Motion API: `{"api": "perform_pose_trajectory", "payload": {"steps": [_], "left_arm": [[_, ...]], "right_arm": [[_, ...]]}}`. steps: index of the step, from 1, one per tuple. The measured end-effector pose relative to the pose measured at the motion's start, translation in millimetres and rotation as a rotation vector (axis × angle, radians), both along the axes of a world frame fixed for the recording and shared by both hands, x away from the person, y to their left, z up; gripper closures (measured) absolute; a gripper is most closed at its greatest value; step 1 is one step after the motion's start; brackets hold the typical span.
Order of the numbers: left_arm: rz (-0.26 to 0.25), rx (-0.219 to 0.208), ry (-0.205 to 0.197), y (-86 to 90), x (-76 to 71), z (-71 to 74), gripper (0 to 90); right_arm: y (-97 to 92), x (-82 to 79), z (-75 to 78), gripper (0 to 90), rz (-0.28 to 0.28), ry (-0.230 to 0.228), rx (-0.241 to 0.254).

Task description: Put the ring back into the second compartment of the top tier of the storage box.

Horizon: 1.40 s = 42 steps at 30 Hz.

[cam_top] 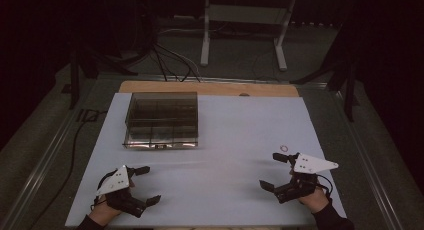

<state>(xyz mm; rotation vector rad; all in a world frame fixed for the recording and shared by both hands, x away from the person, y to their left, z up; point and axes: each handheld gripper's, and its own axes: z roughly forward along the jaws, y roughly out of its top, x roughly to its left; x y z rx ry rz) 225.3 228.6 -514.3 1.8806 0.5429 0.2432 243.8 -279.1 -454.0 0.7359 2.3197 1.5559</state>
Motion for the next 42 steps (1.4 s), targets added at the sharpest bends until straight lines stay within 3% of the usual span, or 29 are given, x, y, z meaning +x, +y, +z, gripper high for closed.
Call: {"api": "perform_pose_trajectory", "payload": {"steps": [24,30,42], "left_arm": [[-0.001,-0.011,0.005,0.3,0.2,-0.4,0.8],[-0.002,-0.008,0.004,-0.1,0.1,-0.5,0.7],[-0.003,-0.009,0.002,-0.1,0.1,-0.5,0.7]], "right_arm": [[-17.3,35.4,2.9,0.0,-0.132,-0.004,0.016],[-26.1,45.0,1.9,0.0,-0.194,-0.011,-0.007],[-41.3,64.5,-7.3,2.2,-0.283,0.021,-0.031]]}}
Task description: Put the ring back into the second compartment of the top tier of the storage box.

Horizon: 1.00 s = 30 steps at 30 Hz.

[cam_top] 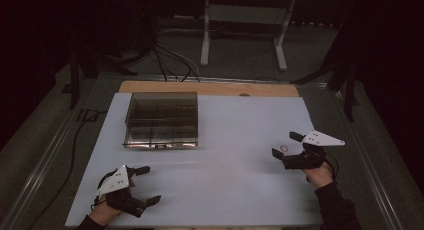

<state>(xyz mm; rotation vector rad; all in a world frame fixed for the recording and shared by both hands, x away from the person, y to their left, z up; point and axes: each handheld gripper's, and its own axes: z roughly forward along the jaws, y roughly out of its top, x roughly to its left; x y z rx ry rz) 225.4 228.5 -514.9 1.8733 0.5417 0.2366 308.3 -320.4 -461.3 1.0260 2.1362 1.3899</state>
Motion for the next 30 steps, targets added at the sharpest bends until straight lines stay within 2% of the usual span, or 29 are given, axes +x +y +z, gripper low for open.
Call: {"api": "perform_pose_trajectory", "payload": {"steps": [13,15,21,23,25,28,30], "left_arm": [[-0.001,-0.002,0.0,0.0,0.0,0.2,0.8],[-0.002,-0.001,0.0,0.0,0.0,0.1,0.8],[-0.002,-0.002,-0.001,0.1,0.1,0.1,0.7],[-0.002,-0.003,0.001,0.1,0.1,0.0,0.7],[-0.002,-0.004,0.001,0.1,0.0,0.0,0.8],[-0.003,-0.001,0.001,0.1,0.3,-0.1,0.7],[-0.003,-0.003,0.002,0.1,0.4,-0.2,0.8]], "right_arm": [[-16.2,22.6,-12.7,2.3,-0.111,0.059,-0.022],[-18.8,27.7,-16.3,4.9,-0.132,0.086,-0.027],[-22.3,34.2,-24.5,7.5,-0.177,0.118,-0.052],[-25.1,36.7,-30.5,8.0,-0.194,0.146,-0.052],[-26.9,37.2,-33.1,16.0,-0.207,0.16,-0.061],[-28.7,38.5,-36.7,17.2,-0.219,0.18,-0.079],[-29.3,39.1,-38.5,22.6,-0.229,0.192,-0.098]]}}
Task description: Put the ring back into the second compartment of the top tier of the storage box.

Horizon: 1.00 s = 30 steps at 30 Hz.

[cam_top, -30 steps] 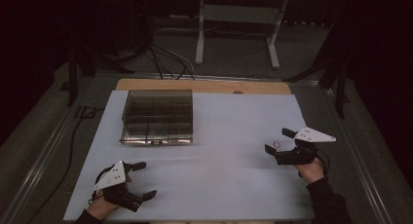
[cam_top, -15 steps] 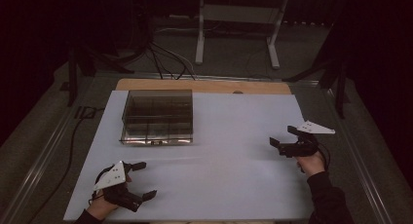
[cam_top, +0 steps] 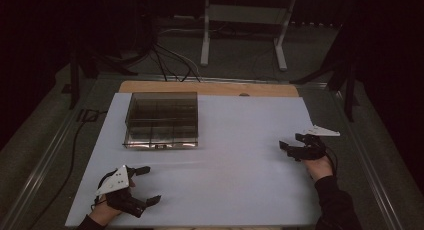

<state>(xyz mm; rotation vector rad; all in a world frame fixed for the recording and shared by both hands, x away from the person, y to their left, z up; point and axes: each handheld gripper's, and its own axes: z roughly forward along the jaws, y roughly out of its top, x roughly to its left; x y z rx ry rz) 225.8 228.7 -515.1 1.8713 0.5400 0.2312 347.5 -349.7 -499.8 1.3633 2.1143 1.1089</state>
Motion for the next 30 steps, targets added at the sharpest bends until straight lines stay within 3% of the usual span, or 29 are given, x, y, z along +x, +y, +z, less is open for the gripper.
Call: {"api": "perform_pose_trajectory", "payload": {"steps": [5,13,17,18,26,30], "left_arm": [[0.0,-0.003,0.001,0.0,-0.1,0.1,0.8],[-0.001,-0.002,0.0,0.0,0.1,0.0,0.8],[-0.002,-0.001,-0.001,0.0,0.1,0.0,0.8],[-0.003,-0.002,0.0,0.0,0.1,-0.1,0.8],[-0.002,-0.001,-0.001,0.0,0.0,0.0,0.7],[-0.003,-0.002,0.001,-0.2,0.1,-0.2,0.8]], "right_arm": [[0.0,1.2,-4.4,30.7,-0.014,0.016,-0.048],[-0.6,3.3,-10.9,45.2,-0.041,0.061,-0.072],[0.5,4.3,-12.9,55.2,-0.052,0.073,-0.097],[0.8,5.0,-14.5,61.2,-0.05,0.077,-0.111],[2.4,5.8,-17.6,74.0,-0.047,0.09,-0.144],[3.4,6.3,-17.8,76.0,-0.041,0.086,-0.147]]}}
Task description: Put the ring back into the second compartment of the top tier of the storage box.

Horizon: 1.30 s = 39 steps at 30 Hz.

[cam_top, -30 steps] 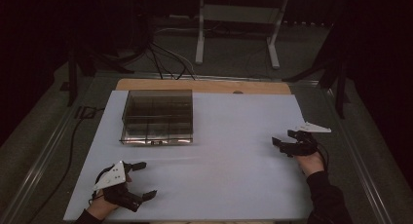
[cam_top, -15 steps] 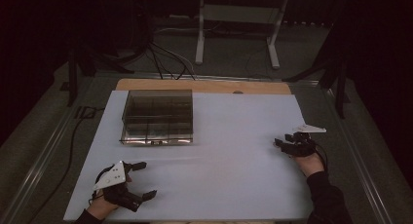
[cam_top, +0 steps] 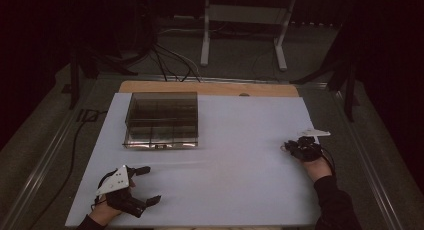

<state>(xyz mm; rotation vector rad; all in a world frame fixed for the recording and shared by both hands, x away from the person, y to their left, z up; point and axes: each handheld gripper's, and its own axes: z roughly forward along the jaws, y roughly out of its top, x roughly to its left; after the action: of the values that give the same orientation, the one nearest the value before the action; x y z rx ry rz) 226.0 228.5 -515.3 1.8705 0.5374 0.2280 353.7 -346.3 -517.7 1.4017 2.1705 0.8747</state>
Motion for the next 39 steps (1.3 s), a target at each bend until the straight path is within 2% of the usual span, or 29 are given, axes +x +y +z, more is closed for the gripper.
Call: {"api": "perform_pose_trajectory", "payload": {"steps": [5,11,19,29,39], "left_arm": [[-0.001,0.001,0.0,0.0,-0.1,-0.1,0.7],[-0.002,0.001,0.001,-0.2,0.0,-0.3,0.7],[-0.001,0.001,-0.001,-0.2,0.0,-0.1,0.7],[-0.001,0.002,-0.001,-0.2,0.2,-0.3,0.8],[0.0,-0.001,0.0,-0.1,0.3,-0.1,0.7]], "right_arm": [[4.2,3.0,-3.9,79.1,0.005,0.018,-0.031],[5.8,3.7,-5.1,85.4,0.016,0.027,-0.035],[8.0,3.5,-4.6,87.0,0.011,0.028,-0.048],[7.1,3.4,-3.3,87.1,-0.008,0.034,-0.017],[6.9,3.0,2.3,87.1,-0.012,0.021,0.003]]}}
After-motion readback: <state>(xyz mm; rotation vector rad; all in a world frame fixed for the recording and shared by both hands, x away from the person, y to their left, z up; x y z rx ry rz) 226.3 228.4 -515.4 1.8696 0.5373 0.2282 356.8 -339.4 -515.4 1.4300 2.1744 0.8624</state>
